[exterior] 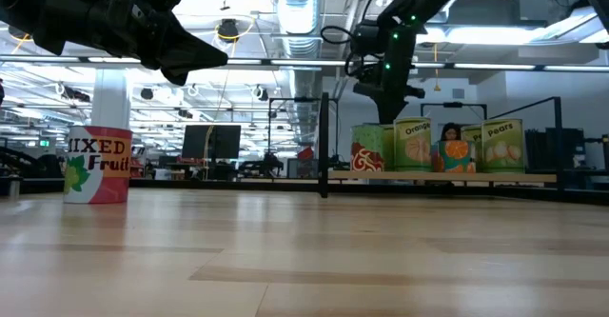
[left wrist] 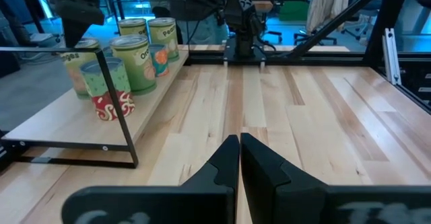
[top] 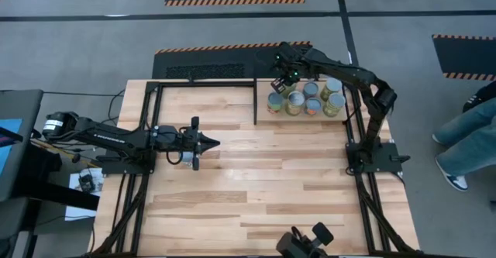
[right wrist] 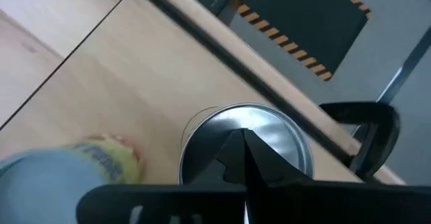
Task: Pick and place cans onto a shelf
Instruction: Put the large canned oranges on the shelf
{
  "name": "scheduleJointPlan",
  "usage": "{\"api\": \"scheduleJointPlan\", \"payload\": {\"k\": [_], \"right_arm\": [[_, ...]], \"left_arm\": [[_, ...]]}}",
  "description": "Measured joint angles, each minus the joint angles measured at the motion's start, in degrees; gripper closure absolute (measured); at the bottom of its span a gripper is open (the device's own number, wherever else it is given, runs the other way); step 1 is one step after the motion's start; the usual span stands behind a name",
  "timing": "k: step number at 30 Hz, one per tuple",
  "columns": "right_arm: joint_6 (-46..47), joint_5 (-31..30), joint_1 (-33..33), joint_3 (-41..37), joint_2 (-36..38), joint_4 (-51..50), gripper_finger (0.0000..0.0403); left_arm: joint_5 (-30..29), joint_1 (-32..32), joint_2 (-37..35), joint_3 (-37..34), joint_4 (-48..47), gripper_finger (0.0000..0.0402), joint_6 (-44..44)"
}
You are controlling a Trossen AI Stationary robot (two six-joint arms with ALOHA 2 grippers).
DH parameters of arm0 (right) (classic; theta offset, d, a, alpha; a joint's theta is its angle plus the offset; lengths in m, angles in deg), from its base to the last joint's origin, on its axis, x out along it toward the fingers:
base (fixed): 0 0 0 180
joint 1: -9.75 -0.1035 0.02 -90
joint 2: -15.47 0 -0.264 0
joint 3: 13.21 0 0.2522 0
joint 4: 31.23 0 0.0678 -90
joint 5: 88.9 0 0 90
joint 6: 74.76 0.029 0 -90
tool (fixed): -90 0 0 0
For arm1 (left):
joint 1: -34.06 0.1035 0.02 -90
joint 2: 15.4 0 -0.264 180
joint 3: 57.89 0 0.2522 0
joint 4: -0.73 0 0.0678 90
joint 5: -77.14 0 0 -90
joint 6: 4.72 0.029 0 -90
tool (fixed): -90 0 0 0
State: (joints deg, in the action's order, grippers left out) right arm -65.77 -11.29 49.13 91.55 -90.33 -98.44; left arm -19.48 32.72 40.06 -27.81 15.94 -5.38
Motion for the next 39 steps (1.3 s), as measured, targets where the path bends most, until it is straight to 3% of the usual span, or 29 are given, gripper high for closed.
{"api": "scheduleJointPlan", "payload": {"k": [39], "right_arm": [[0.0, 0.3, 0.1, -0.3, 0.3, -2.9, 0.0394]], "left_arm": [[0.1, 0.0, 0.0, 0.0, 0.0, 0.0395, 0.0]]}}
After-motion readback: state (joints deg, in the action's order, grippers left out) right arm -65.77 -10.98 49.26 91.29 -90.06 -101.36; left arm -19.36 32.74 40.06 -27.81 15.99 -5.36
